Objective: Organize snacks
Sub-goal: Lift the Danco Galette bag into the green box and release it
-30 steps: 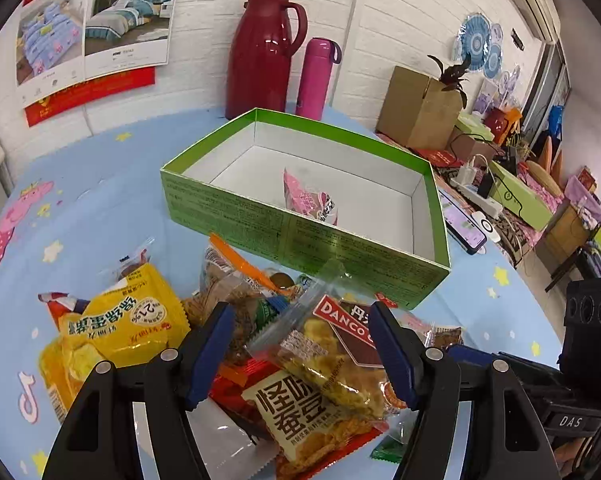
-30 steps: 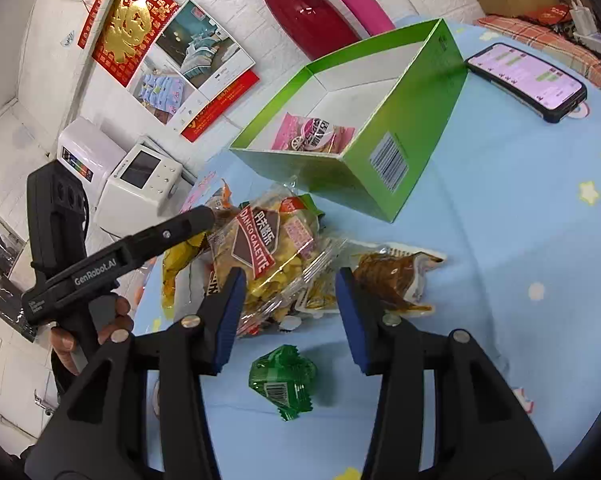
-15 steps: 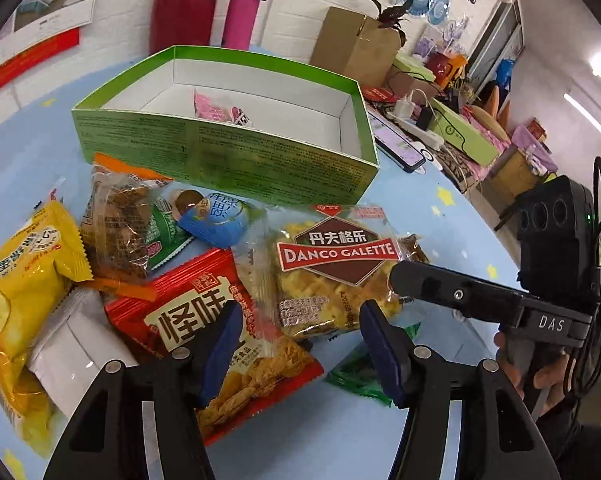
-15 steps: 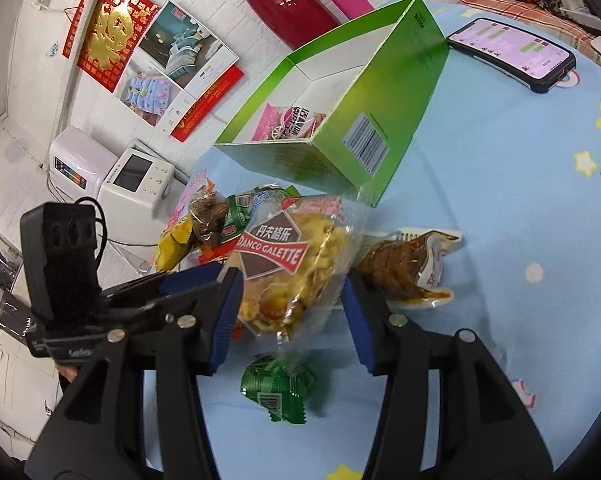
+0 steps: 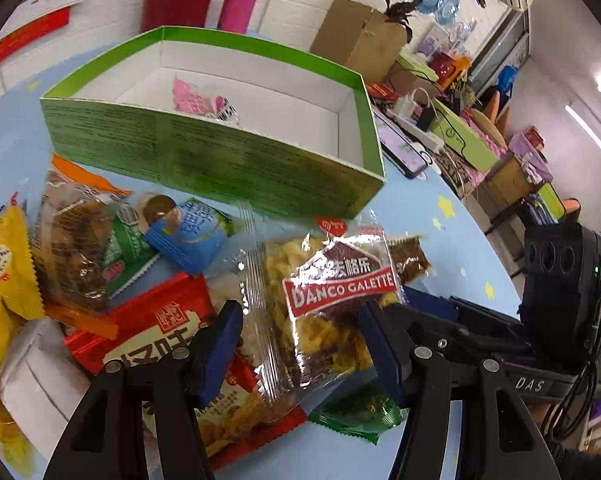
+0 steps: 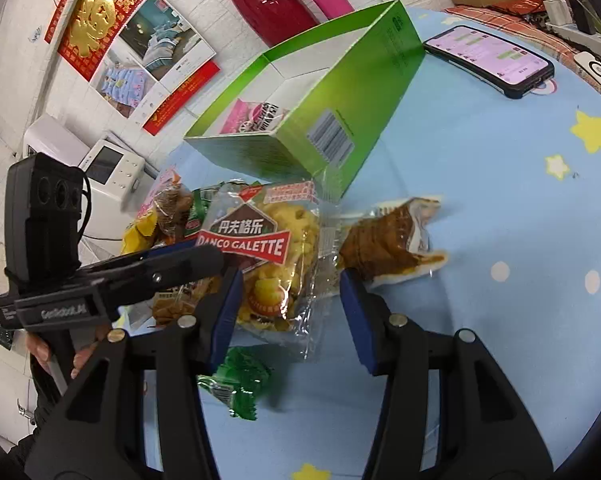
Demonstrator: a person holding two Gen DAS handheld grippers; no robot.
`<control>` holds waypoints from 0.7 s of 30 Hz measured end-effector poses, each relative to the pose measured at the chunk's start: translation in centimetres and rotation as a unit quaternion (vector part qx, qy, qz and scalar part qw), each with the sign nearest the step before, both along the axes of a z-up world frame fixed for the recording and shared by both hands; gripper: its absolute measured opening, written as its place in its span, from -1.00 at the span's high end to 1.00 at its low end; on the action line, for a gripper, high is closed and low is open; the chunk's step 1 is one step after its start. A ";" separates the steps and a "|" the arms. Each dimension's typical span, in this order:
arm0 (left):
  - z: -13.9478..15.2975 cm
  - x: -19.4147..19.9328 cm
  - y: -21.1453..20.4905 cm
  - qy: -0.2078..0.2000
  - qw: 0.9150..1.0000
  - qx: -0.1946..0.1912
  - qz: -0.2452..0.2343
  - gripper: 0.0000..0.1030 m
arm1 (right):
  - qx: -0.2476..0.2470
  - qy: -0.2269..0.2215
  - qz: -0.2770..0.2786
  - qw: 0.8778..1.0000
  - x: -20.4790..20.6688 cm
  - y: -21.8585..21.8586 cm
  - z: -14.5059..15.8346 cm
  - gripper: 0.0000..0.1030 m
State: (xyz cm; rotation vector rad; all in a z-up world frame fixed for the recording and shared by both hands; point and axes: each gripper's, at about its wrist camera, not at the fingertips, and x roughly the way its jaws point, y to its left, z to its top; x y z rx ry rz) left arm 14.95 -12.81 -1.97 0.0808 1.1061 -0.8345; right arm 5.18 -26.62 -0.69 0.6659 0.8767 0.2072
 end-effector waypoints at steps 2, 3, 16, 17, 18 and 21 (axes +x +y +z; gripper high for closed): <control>0.0 -0.4 0.0 -0.013 1.000 -0.001 -0.002 -0.21 | 0.000 0.000 -0.001 1.000 -0.1 -0.2 0.0 0.04; 0.0 -0.4 0.1 -0.010 1.000 -0.003 0.001 -0.21 | -0.003 -0.001 -0.001 1.000 -0.2 -0.2 0.1 0.04; 4.3 -3.3 0.8 -0.050 0.998 -0.043 0.012 0.21 | -0.024 -0.059 0.013 0.998 -2.3 1.2 4.3 0.48; 5.5 -3.5 0.9 -0.063 0.997 -0.051 0.013 0.21 | -0.028 -0.073 0.015 0.997 -2.4 1.3 5.2 0.48; 6.6 -3.4 1.0 -0.076 0.995 -0.057 0.015 0.21 | -0.033 -0.087 0.017 0.996 -2.3 1.3 6.2 0.48; 9.7 -2.7 1.0 -0.115 0.991 -0.072 0.022 0.21 | -0.052 -0.121 0.018 0.991 -1.3 1.3 8.9 0.48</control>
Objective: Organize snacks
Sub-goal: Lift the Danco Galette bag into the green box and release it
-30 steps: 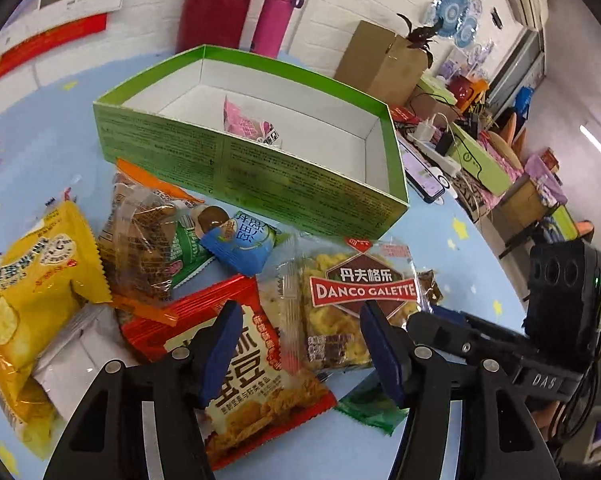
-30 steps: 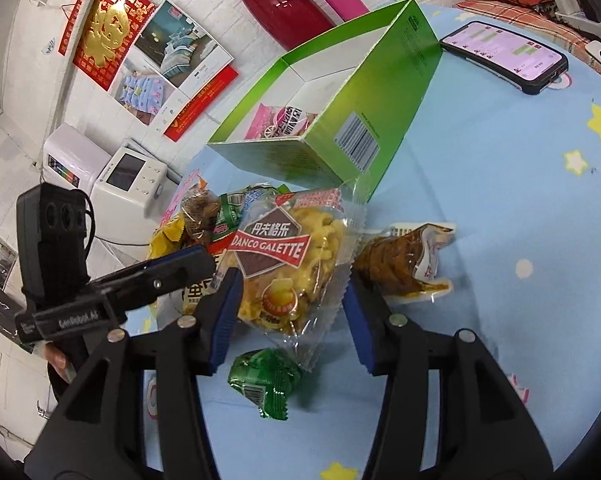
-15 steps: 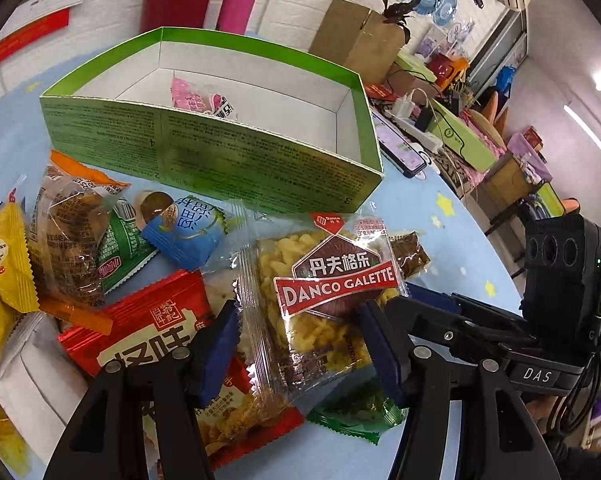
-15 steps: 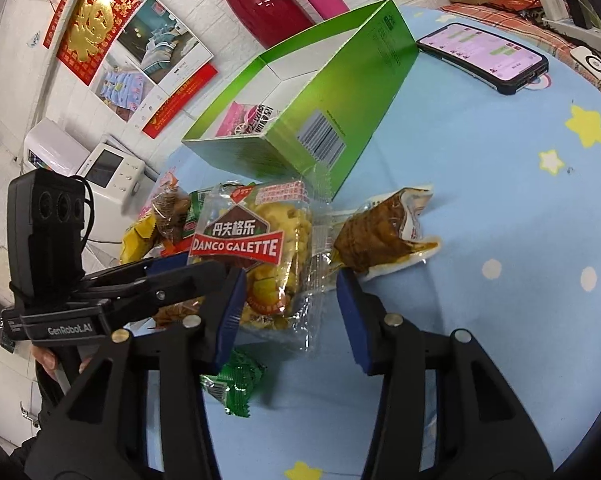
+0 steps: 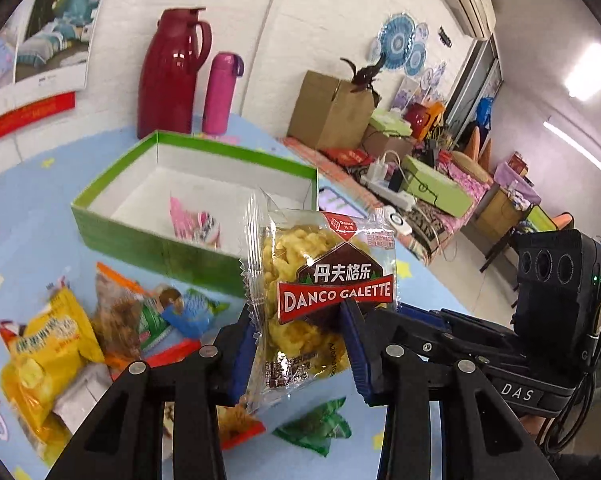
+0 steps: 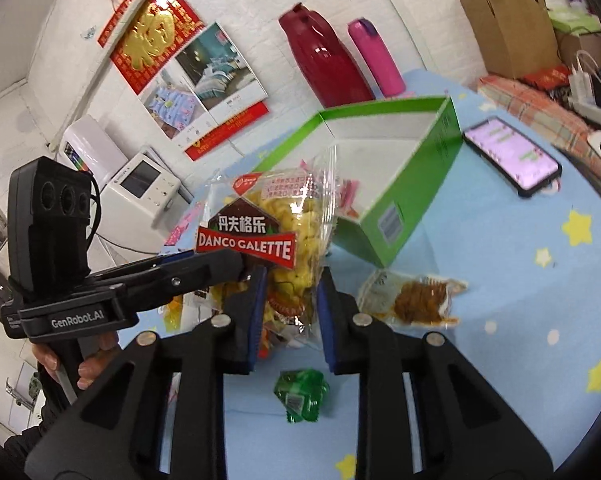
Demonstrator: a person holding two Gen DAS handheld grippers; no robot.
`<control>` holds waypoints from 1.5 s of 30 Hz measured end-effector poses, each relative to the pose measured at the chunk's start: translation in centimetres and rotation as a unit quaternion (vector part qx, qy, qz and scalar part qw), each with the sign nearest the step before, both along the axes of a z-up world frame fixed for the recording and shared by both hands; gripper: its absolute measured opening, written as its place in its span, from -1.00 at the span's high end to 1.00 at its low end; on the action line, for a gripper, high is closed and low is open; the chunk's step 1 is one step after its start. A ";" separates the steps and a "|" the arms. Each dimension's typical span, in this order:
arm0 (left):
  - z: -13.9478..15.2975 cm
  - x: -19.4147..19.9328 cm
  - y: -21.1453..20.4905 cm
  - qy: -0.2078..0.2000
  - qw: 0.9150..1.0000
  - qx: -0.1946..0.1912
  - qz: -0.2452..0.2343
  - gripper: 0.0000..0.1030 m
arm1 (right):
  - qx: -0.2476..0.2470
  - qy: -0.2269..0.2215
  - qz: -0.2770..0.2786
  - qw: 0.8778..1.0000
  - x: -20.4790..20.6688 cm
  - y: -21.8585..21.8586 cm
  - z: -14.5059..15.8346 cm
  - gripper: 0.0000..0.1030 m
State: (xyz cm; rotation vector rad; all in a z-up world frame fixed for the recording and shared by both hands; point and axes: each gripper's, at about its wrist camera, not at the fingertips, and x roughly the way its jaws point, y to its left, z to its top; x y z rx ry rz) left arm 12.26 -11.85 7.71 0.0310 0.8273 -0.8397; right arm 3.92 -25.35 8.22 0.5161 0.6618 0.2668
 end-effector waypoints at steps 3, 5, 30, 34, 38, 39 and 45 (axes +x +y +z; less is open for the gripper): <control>1.9 1.6 -0.5 -0.017 1.000 -0.016 0.008 0.21 | -0.024 -0.028 -0.009 0.999 1.4 -0.1 1.8 0.48; 2.4 3.0 -1.1 -0.020 0.999 -0.022 0.011 0.21 | -0.024 -0.033 -0.015 0.999 2.6 -0.5 2.1 0.48; -3.8 10.7 -3.0 -0.033 0.989 0.043 0.136 -0.96 | -0.147 -0.019 -0.047 0.988 8.9 -2.7 -2.5 -0.60; -3.2 9.5 -1.6 -0.053 0.985 0.049 0.157 -0.96 | -0.142 -0.025 -0.042 0.989 7.7 -2.1 -1.9 -0.70; -2.1 7.2 -0.3 -0.084 0.980 0.060 0.173 -0.96 | -0.151 -0.037 -0.032 0.987 6.0 -0.5 -0.8 -0.83; -1.8 6.6 0.1 -0.089 0.979 0.059 0.175 -0.96 | -0.153 -0.042 -0.028 0.987 5.5 -0.2 -0.5 -0.85; -0.8 1.6 3.2 -0.117 0.974 0.036 0.192 -0.96 | -0.159 -0.052 -0.002 0.986 1.9 2.2 0.4 -0.95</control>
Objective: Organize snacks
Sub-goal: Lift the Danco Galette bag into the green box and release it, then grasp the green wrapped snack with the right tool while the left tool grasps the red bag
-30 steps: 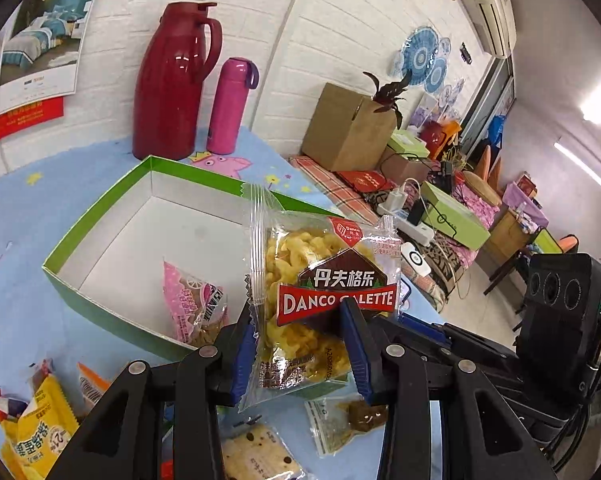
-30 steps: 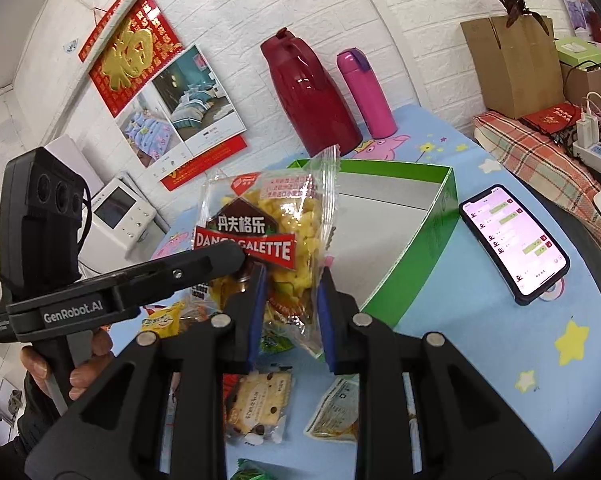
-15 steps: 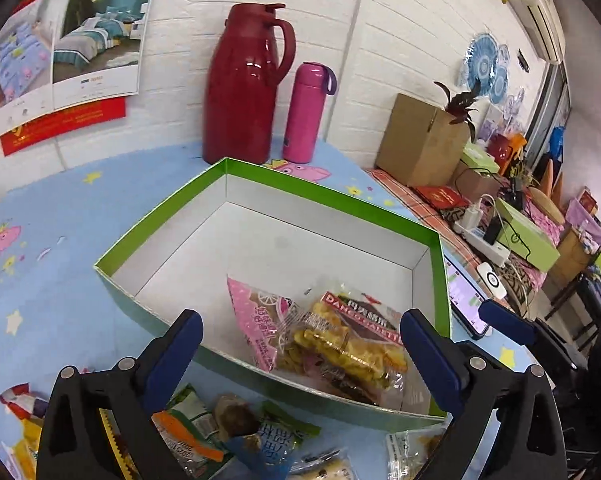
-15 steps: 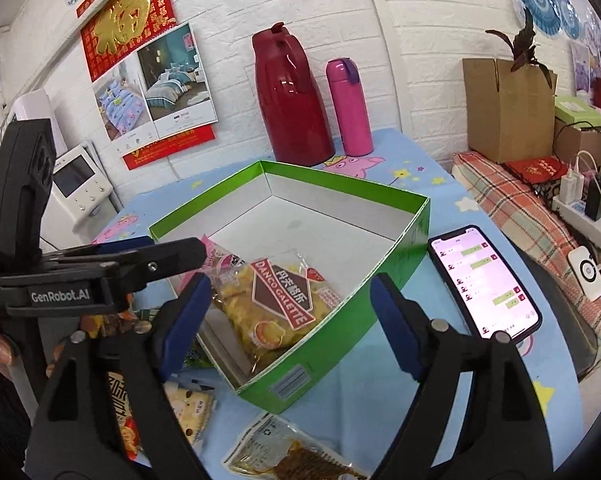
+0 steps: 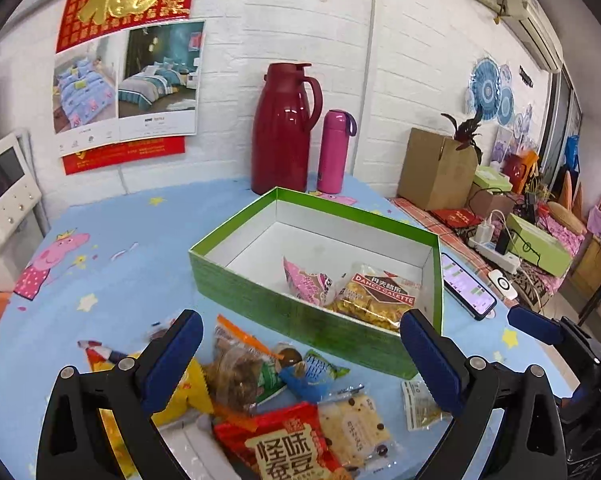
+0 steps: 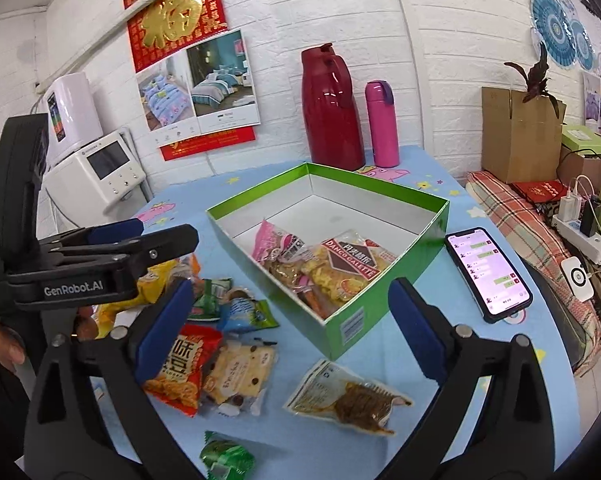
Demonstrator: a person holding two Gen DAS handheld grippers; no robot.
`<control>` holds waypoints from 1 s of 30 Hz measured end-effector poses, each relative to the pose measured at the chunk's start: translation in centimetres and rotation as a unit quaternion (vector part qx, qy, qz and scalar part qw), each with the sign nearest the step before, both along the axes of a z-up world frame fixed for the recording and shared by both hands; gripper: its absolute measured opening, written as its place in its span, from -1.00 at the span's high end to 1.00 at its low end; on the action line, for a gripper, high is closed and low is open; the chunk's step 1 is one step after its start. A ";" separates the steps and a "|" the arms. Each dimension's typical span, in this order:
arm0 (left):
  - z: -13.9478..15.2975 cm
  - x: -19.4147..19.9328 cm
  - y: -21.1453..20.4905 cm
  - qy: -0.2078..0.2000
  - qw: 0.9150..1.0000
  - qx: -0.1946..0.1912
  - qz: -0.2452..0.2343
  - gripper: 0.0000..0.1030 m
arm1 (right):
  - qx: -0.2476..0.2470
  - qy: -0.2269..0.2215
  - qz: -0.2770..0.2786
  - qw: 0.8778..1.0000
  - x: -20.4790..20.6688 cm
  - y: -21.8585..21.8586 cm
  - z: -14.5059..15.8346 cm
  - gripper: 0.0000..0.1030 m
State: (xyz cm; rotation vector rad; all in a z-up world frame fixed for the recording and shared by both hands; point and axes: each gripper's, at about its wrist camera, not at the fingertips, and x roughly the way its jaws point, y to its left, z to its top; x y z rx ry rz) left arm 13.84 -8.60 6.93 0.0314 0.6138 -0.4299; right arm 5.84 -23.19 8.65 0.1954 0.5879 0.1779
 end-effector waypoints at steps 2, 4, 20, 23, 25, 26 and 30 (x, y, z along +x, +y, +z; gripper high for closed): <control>-0.4 -1.7 1.3 -0.001 1.000 -0.016 0.003 -0.96 | -0.004 0.000 0.008 1.000 -1.4 0.7 0.1 -0.96; -1.2 -3.0 2.3 0.008 1.000 -0.012 0.015 -0.96 | -0.013 0.004 0.016 1.000 -2.8 1.4 0.0 -0.96; -6.7 -9.7 6.7 0.059 0.993 0.062 0.077 -0.96 | -0.008 0.142 0.037 0.989 -6.1 4.7 -8.0 -0.78; -6.9 -9.5 6.9 0.068 0.994 0.052 0.074 -0.96 | -0.011 0.158 0.049 0.986 -5.9 5.5 -8.8 -0.14; -7.1 -9.3 6.8 0.074 0.993 0.057 0.077 -0.96 | -0.009 0.163 0.051 0.985 -5.8 5.7 -9.1 0.28; -7.2 -9.1 6.7 0.074 0.992 0.062 0.078 -0.96 | -0.009 0.162 0.050 0.986 -5.8 5.7 -9.2 0.43; -7.6 -8.5 6.2 0.084 0.992 0.065 0.067 -0.96 | -0.002 0.163 0.044 0.986 -5.9 5.2 -9.2 0.45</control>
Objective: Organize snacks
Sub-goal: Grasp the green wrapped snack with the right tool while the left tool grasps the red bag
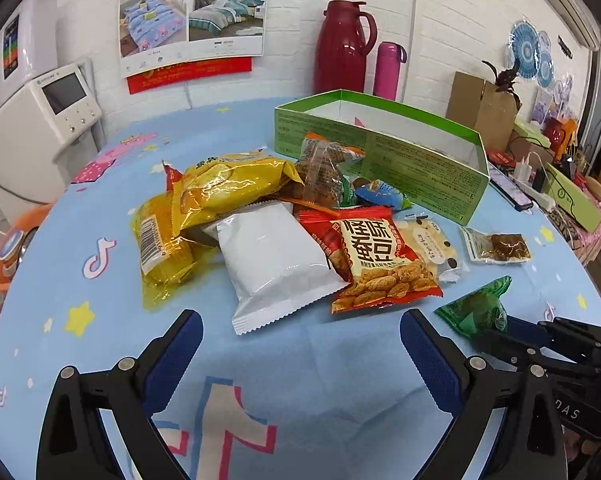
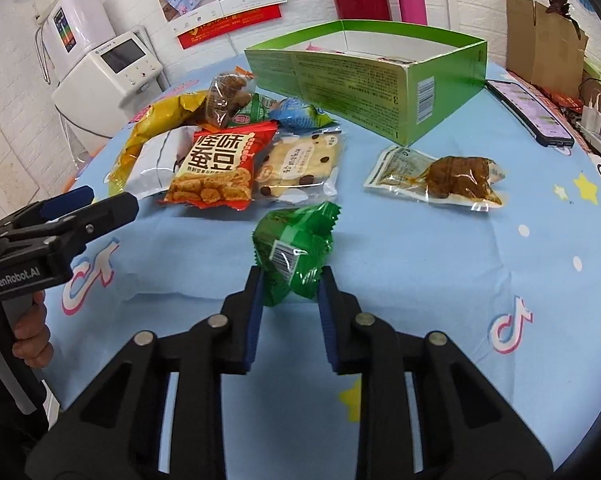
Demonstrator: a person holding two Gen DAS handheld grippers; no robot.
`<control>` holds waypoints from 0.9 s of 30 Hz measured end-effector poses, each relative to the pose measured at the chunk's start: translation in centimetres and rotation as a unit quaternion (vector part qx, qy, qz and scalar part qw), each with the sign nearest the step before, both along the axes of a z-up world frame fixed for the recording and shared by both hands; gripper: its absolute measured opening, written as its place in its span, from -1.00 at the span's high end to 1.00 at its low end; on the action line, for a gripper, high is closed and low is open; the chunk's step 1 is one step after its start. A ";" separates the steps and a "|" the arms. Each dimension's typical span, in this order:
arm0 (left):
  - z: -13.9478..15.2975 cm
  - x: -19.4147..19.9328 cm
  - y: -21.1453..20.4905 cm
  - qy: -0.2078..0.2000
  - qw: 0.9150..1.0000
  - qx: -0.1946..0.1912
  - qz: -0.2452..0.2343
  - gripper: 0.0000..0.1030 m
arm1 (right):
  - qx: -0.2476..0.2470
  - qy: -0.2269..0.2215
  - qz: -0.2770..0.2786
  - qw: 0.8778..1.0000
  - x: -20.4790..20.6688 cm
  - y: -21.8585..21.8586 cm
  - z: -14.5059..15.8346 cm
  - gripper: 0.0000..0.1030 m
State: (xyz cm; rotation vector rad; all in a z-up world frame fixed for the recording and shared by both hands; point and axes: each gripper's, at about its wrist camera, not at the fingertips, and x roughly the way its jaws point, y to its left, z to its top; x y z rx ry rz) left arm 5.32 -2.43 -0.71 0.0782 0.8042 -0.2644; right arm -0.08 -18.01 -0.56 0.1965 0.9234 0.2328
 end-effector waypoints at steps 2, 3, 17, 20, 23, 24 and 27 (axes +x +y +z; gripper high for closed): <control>-0.1 0.4 -0.2 0.006 1.000 -0.004 -0.004 -0.96 | 0.001 0.000 -0.004 1.000 -0.1 -0.3 0.1 0.45; -0.1 0.6 -0.3 0.007 1.000 -0.005 -0.005 -0.96 | 0.002 -0.002 -0.005 1.000 -0.2 -0.5 0.1 0.45; -1.1 5.0 -6.0 0.017 0.998 0.022 -0.053 -0.85 | 0.033 -0.020 -0.006 0.999 1.0 -1.7 0.5 0.03; -1.3 4.8 -6.3 0.020 0.997 0.022 -0.066 -0.74 | 0.033 -0.017 -0.001 0.999 1.7 -1.5 0.4 -0.02; -1.4 5.0 -6.5 0.017 0.997 0.023 -0.066 -0.74 | 0.037 -0.005 0.007 0.999 2.5 -1.4 0.2 -0.10; -1.4 5.0 -6.5 0.015 0.997 0.022 -0.066 -0.74 | 0.037 -0.002 0.005 0.999 2.8 -1.4 0.2 -0.14; -1.5 5.1 -6.5 0.012 0.998 0.022 -0.065 -0.74 | 0.019 0.000 -0.003 1.000 3.4 -1.4 0.1 -0.16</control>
